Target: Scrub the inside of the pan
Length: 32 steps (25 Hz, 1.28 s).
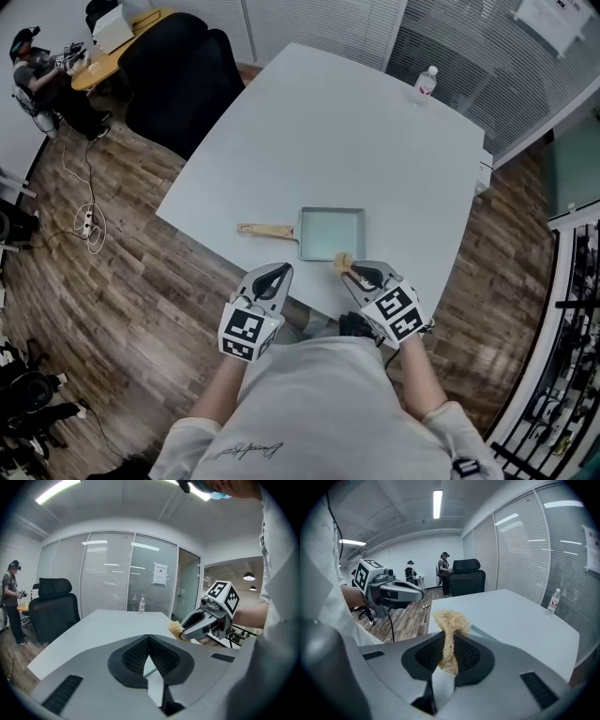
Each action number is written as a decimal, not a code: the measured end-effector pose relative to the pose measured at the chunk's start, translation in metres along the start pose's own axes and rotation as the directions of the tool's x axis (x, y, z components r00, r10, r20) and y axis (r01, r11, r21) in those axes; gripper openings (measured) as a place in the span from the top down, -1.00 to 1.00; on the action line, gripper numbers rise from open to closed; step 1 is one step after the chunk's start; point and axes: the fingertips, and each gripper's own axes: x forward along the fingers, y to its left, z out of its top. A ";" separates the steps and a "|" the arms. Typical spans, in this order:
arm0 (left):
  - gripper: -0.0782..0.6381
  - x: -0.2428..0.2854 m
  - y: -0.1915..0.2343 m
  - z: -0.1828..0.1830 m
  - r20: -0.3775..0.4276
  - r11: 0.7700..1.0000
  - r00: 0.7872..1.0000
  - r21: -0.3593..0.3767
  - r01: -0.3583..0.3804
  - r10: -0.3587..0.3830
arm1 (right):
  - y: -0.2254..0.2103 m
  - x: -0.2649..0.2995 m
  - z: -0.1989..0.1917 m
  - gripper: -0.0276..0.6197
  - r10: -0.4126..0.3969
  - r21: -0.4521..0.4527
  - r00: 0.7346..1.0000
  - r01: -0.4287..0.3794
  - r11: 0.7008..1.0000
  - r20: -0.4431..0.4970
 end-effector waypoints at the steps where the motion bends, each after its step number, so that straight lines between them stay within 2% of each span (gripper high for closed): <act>1: 0.75 0.000 0.002 0.000 -0.003 1.000 1.000 -0.001 0.002 -0.002 | 0.001 0.001 0.001 0.70 0.003 0.008 1.000 -0.003 1.000 -0.001; 8: 0.75 0.013 0.023 0.002 -0.025 0.999 0.999 0.020 0.041 -0.041 | -0.009 0.015 0.012 0.70 -0.031 0.023 1.000 0.031 0.999 -0.004; 15: 0.75 0.025 0.040 0.008 -0.046 0.995 0.995 0.057 0.086 -0.083 | -0.014 0.022 0.017 0.70 -0.051 0.074 0.998 0.053 0.996 -0.027; 20: 0.75 0.031 0.054 0.003 -0.065 0.993 0.993 0.049 0.104 -0.100 | -0.019 0.035 0.018 0.70 -0.068 0.066 0.996 0.071 0.995 -0.053; 32: 0.75 0.047 0.070 -0.009 -0.137 0.979 0.978 0.106 0.172 -0.157 | -0.030 0.052 0.018 0.70 -0.073 0.081 0.993 0.081 0.993 -0.095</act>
